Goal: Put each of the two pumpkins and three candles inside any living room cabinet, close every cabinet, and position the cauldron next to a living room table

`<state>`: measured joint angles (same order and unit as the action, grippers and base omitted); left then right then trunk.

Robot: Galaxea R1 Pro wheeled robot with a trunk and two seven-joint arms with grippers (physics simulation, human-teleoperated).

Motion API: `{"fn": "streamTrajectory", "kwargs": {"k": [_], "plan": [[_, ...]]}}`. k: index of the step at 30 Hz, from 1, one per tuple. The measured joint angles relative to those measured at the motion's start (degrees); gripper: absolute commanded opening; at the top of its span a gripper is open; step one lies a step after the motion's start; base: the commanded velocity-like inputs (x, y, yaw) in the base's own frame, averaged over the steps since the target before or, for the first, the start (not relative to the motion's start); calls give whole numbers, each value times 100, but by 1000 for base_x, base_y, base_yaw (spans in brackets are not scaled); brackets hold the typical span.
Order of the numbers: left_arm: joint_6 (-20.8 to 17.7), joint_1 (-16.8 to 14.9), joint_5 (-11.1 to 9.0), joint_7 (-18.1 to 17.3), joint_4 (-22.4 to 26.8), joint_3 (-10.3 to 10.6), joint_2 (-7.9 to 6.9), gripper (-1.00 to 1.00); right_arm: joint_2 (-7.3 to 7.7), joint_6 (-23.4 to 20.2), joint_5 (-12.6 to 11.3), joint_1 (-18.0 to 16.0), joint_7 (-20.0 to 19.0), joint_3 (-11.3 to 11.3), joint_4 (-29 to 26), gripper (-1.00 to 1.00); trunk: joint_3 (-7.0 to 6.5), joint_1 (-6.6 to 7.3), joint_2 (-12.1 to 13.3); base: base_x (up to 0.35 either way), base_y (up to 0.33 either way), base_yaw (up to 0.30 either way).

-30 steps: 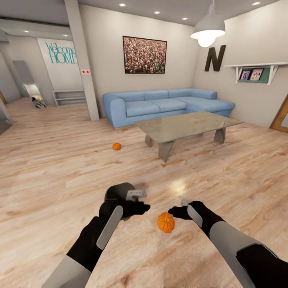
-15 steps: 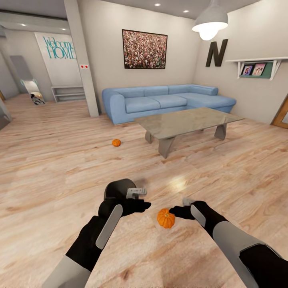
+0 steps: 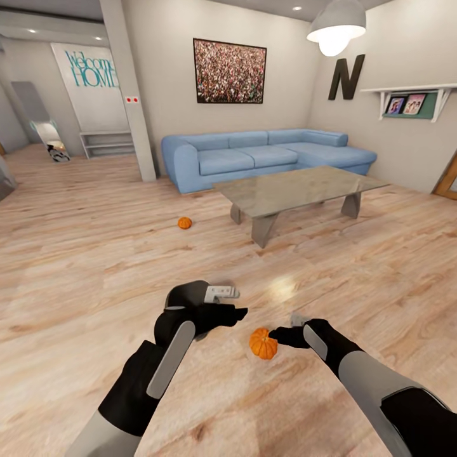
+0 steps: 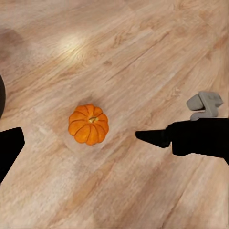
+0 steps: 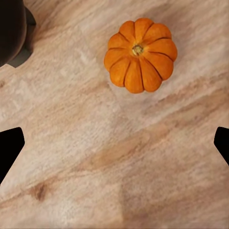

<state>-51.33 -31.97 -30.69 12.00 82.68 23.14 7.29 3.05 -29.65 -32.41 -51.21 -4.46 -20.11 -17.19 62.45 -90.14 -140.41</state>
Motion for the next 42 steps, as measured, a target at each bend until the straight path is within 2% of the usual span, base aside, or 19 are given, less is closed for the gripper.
{"fn": "streamTrajectory", "kwargs": {"k": [10, 20, 27, 42], "plan": [[3, 7, 1, 0, 41, 3, -2, 100, -10, -19, 4, 0, 56, 7, 40, 100, 4, 2, 0, 281, 0, 1], [6, 10, 0, 3, 37, 3, 0, 100, -10, -16, 7, 0, 74, -5, 97, 100, 5, -1, 0, 39, 0, 0], [1, 10, -7, 0, 33, 4, 0, 100, -10, 9, 11, 0, 80, -11, 117, 100, 130, -154, -279, 0, 0, 0], [0, 10, -5, 4, 33, 4, 0, 100, -8, 35, 9, 0, 72, -11, 118, 100, 462, -194, -300, 0, 0, 0]]}}
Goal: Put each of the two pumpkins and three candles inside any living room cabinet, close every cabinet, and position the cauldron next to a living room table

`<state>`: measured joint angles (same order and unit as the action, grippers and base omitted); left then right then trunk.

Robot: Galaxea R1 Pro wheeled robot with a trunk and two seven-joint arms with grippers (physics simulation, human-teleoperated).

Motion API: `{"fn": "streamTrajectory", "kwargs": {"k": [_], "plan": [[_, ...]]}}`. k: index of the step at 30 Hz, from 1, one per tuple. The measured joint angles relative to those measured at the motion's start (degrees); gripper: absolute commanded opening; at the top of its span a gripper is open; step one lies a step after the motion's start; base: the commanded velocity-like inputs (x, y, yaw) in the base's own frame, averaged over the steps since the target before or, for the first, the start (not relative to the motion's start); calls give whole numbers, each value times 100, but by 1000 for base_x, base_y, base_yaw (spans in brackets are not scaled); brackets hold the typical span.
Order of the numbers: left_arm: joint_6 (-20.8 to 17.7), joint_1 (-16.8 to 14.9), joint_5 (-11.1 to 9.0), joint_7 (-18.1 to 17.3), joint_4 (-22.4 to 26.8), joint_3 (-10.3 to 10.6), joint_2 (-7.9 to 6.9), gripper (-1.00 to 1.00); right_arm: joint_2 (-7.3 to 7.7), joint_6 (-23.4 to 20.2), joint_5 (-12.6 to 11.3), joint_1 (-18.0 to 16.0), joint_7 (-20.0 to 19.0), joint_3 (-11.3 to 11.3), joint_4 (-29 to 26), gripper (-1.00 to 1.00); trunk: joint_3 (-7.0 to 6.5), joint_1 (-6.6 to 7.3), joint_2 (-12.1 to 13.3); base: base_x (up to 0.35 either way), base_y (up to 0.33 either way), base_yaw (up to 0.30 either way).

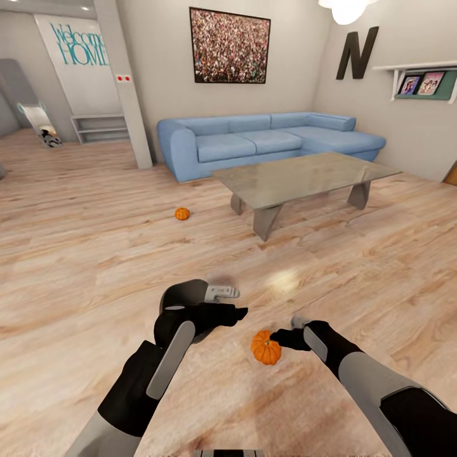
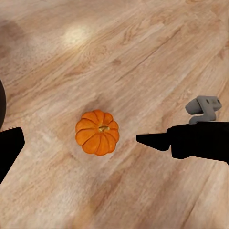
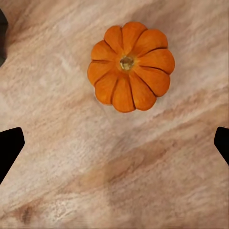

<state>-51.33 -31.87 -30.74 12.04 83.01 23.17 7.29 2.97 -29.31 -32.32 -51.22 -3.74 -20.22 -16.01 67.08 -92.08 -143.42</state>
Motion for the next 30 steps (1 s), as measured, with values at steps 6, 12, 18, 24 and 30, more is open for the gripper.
{"fn": "streamTrajectory", "kwargs": {"k": [6, 12, 18, 24, 30], "plan": [[0, 0, 0, 2, 0, 0, 0, 100, 0, 1, 0, 0, 0, 0, 0, 100, 133, -15, -8, 0, 0, 0], [0, 0, 3, 4, 0, 0, 0, 100, -1, 1, 6, 0, 0, 0, 0, 100, 222, -25, -14, 0, 0, 0], [0, 0, 5, 6, -8, 0, 0, 100, -2, -17, 6, 0, 10, 0, 0, 100, 222, -25, -14, 0, 0, 0], [0, 0, 5, 12, -20, 0, 0, 100, -2, -37, 27, 0, 17, -6, 0, 100, 222, -23, -14, 152, 0, 0], [0, 0, 5, 13, -27, 0, 0, 100, -2, -32, 24, 0, 18, -4, 0, 100, 222, -23, -14, 275, 0, 0]]}}
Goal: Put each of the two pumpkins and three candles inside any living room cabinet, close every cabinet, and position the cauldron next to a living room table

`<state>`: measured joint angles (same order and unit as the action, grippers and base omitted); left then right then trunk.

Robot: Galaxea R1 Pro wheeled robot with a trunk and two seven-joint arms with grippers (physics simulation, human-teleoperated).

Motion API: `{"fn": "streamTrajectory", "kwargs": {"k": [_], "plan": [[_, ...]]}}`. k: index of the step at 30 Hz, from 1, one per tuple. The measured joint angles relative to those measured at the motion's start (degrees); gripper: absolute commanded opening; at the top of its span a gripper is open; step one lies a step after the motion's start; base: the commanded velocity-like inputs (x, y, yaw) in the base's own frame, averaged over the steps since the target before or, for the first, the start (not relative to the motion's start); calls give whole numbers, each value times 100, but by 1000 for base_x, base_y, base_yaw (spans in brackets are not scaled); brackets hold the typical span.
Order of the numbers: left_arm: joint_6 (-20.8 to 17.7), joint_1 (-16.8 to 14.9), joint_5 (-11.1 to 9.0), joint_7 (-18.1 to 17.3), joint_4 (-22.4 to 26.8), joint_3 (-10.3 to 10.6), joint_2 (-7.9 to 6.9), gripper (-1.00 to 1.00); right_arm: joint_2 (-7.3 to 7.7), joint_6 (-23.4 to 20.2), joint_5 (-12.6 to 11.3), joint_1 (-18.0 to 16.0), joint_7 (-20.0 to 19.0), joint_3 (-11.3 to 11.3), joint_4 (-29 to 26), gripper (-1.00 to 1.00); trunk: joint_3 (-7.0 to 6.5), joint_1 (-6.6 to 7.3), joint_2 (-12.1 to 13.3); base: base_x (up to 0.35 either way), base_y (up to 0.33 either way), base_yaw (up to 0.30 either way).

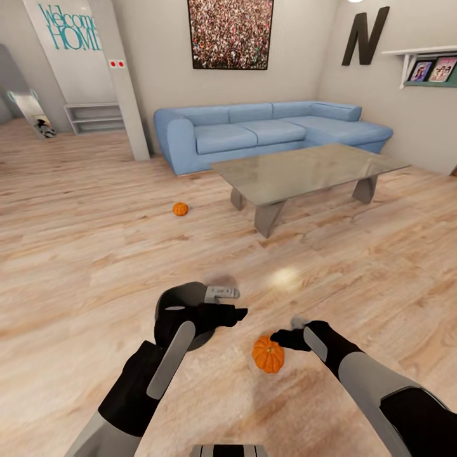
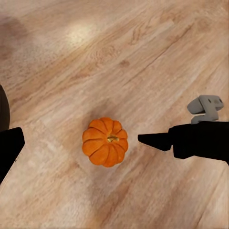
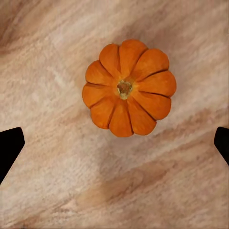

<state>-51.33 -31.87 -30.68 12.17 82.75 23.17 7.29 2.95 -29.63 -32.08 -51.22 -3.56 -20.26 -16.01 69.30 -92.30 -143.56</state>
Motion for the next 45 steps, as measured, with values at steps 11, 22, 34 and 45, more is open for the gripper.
{"fn": "streamTrajectory", "kwargs": {"k": [11, 22, 34, 45], "plan": [[0, 0, 0, 9, 0, -3, 0, 100, -7, 9, 5, 0, 0, 11, 0, 100, 0, -3, 0, 32, 0, 0], [5, 0, 0, 9, -1, -4, 0, 100, -34, 61, 64, -1, 855, 3, 8, 100, 0, -3, 0, 0, 0, 0], [2, 0, 1, 9, 0, 0, 0, 100, -20, 62, 2, 0, 350, 23, 2, 100, 88, -13, -5, 0, 0, 0], [0, 0, 0, 9, 0, 0, 0, 100, -1, 54, -33, 0, -93, 13, 0, 100, 178, -23, -11, 0, 0, 0]]}}
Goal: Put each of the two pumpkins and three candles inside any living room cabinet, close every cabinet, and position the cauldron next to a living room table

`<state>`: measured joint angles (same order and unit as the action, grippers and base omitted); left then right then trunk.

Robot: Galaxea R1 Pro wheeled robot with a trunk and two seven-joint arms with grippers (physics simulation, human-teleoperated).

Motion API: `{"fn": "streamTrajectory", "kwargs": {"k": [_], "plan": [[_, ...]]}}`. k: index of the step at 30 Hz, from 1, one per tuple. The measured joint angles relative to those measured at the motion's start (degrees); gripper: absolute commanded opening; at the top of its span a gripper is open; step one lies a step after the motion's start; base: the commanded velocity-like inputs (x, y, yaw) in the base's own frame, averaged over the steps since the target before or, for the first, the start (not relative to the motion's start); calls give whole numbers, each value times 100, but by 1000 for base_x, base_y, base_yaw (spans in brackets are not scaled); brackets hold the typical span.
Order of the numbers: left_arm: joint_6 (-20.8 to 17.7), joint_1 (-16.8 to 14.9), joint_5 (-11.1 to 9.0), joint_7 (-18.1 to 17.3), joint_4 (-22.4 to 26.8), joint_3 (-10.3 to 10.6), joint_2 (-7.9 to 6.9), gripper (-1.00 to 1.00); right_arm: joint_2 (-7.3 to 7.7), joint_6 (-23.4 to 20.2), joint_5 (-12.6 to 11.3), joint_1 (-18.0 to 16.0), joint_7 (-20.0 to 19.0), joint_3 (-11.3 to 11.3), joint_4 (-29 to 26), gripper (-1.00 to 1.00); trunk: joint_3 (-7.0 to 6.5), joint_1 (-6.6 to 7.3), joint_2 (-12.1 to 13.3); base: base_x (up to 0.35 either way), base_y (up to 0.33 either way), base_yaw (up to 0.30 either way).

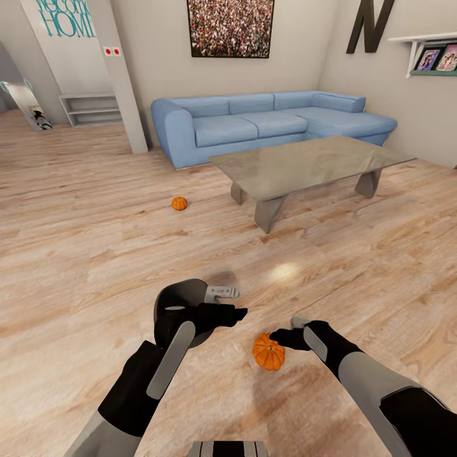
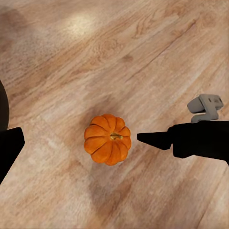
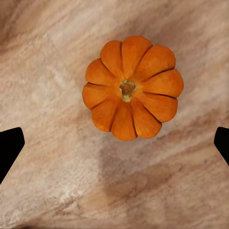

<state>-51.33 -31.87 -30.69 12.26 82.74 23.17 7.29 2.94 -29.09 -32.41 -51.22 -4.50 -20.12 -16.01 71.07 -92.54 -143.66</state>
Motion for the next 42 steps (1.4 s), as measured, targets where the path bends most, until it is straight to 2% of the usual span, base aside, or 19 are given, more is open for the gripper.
{"fn": "streamTrajectory", "kwargs": {"k": [12, 22, 42], "plan": [[0, 0, 0, 0, 0, 0, 0, 100, 1, -3, 2, 0, -11, 0, 0, 100, 0, 2, 0, 161, 0, 0], [0, 0, 0, -11, 12, 0, 0, 100, -1, -5, 8, 0, 10, 0, 0, 100, 0, 0, 0, 21, 0, 0], [0, 0, -7, -18, 13, 44, 0, 100, 8, -3, 9, 0, -3, 0, 0, 100, 443, -52, -27, 0, 0, 0]]}}
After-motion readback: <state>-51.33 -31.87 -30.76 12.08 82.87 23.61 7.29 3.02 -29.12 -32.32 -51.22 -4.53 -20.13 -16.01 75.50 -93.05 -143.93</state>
